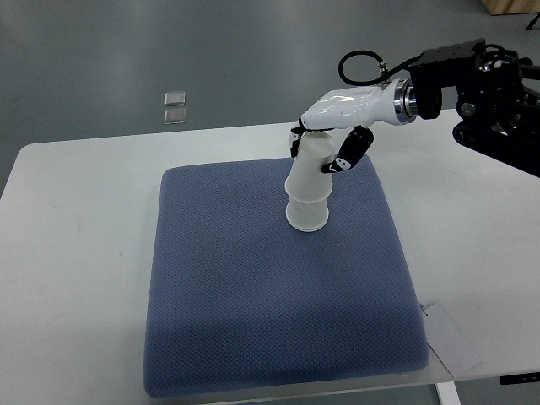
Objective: Stack paper cups
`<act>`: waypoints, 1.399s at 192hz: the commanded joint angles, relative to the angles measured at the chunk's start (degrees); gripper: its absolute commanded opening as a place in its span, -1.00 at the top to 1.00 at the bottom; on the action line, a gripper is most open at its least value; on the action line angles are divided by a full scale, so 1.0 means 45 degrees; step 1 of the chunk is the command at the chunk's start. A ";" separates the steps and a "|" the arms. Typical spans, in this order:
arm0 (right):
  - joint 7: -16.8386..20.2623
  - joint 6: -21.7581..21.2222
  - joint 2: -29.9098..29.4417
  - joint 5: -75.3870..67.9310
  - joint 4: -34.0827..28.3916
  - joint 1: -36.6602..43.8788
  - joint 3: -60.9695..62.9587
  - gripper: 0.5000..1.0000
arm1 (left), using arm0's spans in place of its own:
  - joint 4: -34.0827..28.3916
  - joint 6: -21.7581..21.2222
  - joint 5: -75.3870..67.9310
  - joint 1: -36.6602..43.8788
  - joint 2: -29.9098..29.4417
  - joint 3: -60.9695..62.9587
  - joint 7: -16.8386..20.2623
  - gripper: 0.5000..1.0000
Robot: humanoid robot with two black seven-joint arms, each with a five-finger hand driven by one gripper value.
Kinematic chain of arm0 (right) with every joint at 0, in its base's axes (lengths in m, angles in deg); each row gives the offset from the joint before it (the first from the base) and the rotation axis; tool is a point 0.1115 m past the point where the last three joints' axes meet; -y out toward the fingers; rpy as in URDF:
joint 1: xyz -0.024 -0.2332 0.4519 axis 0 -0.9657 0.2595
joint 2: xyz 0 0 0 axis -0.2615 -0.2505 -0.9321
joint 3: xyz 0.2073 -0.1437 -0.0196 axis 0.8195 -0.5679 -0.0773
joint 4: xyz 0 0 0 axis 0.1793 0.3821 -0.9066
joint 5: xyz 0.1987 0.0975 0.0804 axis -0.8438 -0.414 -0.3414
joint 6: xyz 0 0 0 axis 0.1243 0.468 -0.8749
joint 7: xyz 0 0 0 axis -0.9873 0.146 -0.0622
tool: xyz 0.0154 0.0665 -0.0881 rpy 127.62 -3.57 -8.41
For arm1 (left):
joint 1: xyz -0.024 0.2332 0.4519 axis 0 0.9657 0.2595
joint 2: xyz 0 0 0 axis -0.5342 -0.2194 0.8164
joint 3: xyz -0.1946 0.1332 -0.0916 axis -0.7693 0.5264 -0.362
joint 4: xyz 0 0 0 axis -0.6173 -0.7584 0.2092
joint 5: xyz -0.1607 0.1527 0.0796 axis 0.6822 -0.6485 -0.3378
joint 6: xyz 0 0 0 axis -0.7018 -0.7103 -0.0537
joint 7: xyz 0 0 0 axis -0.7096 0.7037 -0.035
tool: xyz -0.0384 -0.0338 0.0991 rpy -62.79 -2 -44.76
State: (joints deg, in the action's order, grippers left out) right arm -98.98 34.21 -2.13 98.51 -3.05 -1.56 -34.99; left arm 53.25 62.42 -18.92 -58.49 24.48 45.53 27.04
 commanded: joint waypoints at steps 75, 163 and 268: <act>-0.0020 0.0347 0.0534 -0.0335 0.0369 -0.0504 0.0272 -0.67 | -0.0014 0.0000 0.0000 -0.0002 0.0000 0.0000 0.0000 -1.00; 0.1757 0.0601 -0.0110 -0.8011 0.4842 -0.4098 0.7088 -0.66 | 0.0005 0.0000 0.0000 -0.0002 0.0000 0.0000 0.0000 -1.00; 0.3769 0.2398 -0.3470 -1.1409 0.6444 -0.7242 1.2478 -0.68 | -0.0014 0.0000 0.0000 -0.0002 0.0000 0.0000 0.0000 -1.00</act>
State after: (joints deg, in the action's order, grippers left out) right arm -81.82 44.90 -16.18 47.31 25.95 -32.97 19.04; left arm 53.25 62.42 -18.92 -58.49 24.48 45.53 27.03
